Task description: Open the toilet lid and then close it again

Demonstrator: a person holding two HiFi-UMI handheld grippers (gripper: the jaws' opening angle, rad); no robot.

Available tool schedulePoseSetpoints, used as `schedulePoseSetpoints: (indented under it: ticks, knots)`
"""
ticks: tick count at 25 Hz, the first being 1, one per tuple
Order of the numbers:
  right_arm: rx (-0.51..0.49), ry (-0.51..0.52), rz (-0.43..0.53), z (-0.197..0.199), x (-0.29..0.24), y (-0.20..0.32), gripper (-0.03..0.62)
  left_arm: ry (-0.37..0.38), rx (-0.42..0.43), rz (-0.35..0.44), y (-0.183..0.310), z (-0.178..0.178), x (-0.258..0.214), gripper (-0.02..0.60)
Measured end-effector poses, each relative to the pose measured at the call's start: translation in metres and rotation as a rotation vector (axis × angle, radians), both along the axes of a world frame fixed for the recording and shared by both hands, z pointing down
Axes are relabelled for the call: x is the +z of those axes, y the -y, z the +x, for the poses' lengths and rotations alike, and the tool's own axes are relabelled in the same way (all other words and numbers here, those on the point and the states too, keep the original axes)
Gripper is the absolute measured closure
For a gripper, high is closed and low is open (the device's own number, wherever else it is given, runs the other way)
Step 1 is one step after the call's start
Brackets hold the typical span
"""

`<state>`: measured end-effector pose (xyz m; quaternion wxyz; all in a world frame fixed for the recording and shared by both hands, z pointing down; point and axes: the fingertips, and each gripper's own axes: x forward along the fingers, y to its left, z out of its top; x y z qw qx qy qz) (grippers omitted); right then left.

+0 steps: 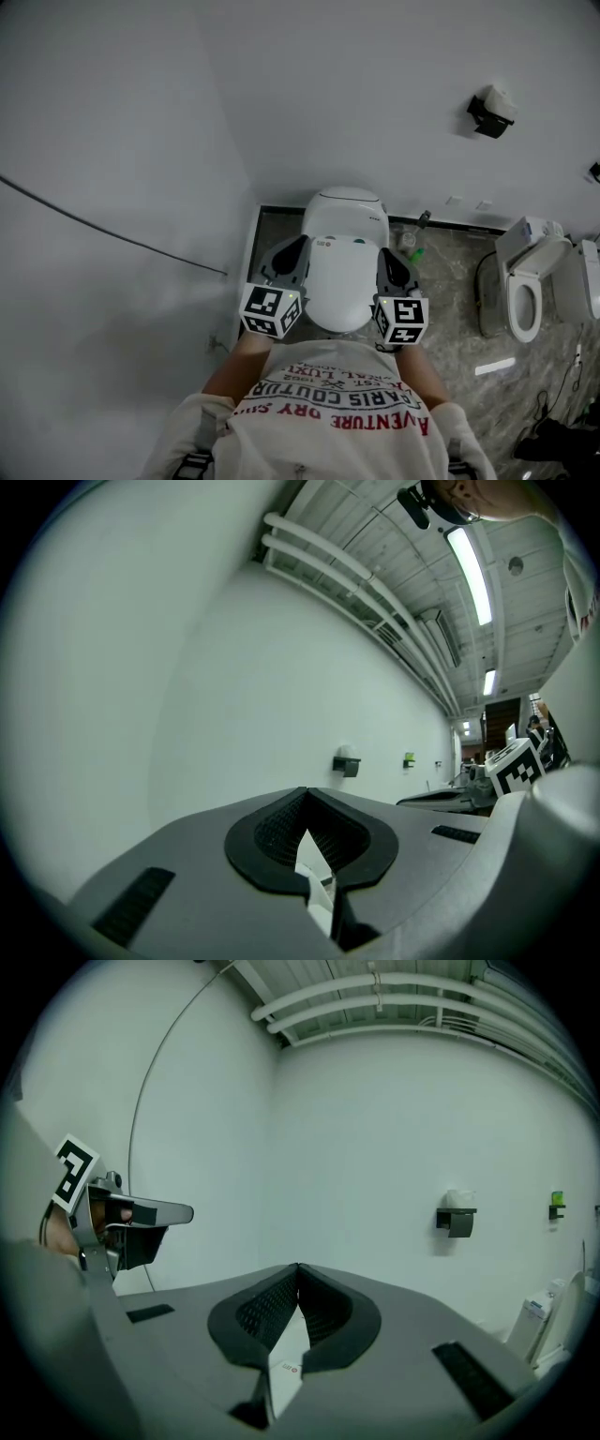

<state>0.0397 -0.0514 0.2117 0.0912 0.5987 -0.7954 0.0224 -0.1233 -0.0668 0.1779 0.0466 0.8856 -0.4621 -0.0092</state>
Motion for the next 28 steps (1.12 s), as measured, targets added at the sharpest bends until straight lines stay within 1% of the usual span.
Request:
schedulePoseSetpoints:
  ticks: [4, 8, 14, 18, 23, 28]
  knots:
    - [0.004, -0.004, 0.019, -0.003, -0.004, -0.002, 0.579, -0.007, 0.010, 0.005, -0.002, -0.001, -0.005, 0.574]
    - [0.011, -0.006, -0.003, -0.003, 0.008, -0.003, 0.579, -0.002, 0.023, 0.008, -0.006, 0.000, 0.004, 0.574]
    - [0.008, -0.013, -0.017, -0.008, 0.018, -0.009, 0.579, -0.011, 0.025, -0.016, -0.010, -0.005, 0.018, 0.574]
    - [0.015, -0.011, -0.030, -0.004, 0.018, -0.008, 0.579, -0.014, 0.026, -0.027, -0.007, -0.003, 0.018, 0.574]
    - [0.022, -0.050, -0.020, -0.005, 0.022, -0.004, 0.579, 0.000, 0.035, -0.031, -0.004, -0.003, 0.026, 0.574]
    - [0.013, -0.048, -0.028, -0.013, 0.024, 0.002, 0.579, 0.010, 0.029, -0.043, 0.002, -0.008, 0.032, 0.574]
